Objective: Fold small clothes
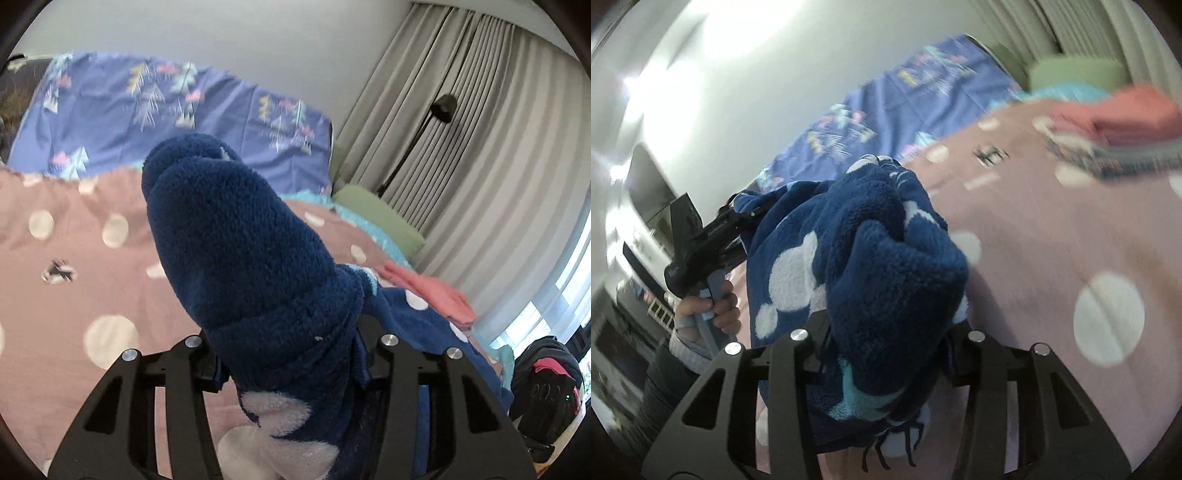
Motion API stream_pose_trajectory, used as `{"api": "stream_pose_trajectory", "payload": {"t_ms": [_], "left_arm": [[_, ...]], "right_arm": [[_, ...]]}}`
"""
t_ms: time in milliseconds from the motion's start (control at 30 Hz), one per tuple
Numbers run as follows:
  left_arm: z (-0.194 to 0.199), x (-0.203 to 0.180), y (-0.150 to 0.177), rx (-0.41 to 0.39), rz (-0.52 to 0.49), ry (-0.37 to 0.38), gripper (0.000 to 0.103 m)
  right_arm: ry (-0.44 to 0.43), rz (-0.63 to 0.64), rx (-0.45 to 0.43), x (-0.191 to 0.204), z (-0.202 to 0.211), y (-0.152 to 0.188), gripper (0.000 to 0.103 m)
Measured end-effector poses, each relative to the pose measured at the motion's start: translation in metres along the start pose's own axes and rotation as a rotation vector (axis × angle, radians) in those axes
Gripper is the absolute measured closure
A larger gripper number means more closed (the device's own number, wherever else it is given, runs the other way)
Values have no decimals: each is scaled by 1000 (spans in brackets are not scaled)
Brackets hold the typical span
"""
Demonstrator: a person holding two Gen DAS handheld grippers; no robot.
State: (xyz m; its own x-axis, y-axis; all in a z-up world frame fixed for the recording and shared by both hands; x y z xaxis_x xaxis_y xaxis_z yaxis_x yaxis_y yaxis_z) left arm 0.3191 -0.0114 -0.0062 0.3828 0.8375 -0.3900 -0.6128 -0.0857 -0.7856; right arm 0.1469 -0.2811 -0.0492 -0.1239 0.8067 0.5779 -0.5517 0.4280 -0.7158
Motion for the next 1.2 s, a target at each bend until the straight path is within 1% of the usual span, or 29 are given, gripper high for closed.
{"api": "stream_pose_trajectory", "payload": {"t_ms": [100,200,267,333,400,467,500,533,600,667,733,767,800,833,900,1067,1200], "left_arm": [[26,1,-14,-44,-13,-23,52],[46,3,-32,-81,-42,-65,52],[56,10,-47,-109,-43,-103,52],[64,19,-62,-137,-28,-138,52],[69,31,-77,-168,0,-175,52],[72,42,-90,-197,9,-219,52],[71,47,-96,-203,3,-241,52],[66,55,-103,-206,-10,-278,52],[59,70,-111,-201,-16,-328,52],[45,93,-119,-188,9,-381,52],[33,112,-122,-169,27,-423,52],[28,118,-122,-161,23,-441,52],[21,123,-123,-152,13,-463,52],[12,129,-125,-142,-4,-493,52],[1,139,-127,-135,-17,-527,52],[-23,184,-129,-128,29,-599,52],[-44,215,-122,-117,42,-697,52]], "right_arm": [[-67,19,8,10,-6,-14,60],[-130,37,17,17,-20,-40,60],[-172,65,23,22,-34,-62,60],[-220,99,38,29,-60,-90,60],[-256,108,55,32,-83,-111,61],[-293,131,80,39,-115,-134,62],[-300,139,88,40,-125,-140,62],[-312,147,106,43,-147,-154,62],[-327,141,131,44,-179,-168,62],[-331,138,157,48,-217,-180,62],[-315,145,178,52,-250,-182,62],[-306,146,189,54,-272,-184,63],[-303,146,193,55,-283,-181,63],[-298,147,200,56,-299,-181,63],[-278,155,221,58,-334,-178,63],[-257,169,240,60,-394,-175,64],[-230,211,241,66,-439,-167,63]]}}
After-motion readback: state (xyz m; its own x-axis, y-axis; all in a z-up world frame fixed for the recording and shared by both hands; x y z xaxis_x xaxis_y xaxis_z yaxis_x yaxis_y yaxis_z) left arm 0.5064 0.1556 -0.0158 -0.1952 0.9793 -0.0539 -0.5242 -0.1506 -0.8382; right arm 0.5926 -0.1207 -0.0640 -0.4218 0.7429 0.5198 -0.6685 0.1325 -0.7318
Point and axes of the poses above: each gripper's, at about its wrist camera, not at the fingertips, and z roughly against the way its jaws point, x to its left, y to its underside, the point moved 2 cm from there along -z, roughly the way its jaws point, and after that the axes turned 6 degrees about -y, right-handed, at the moved point
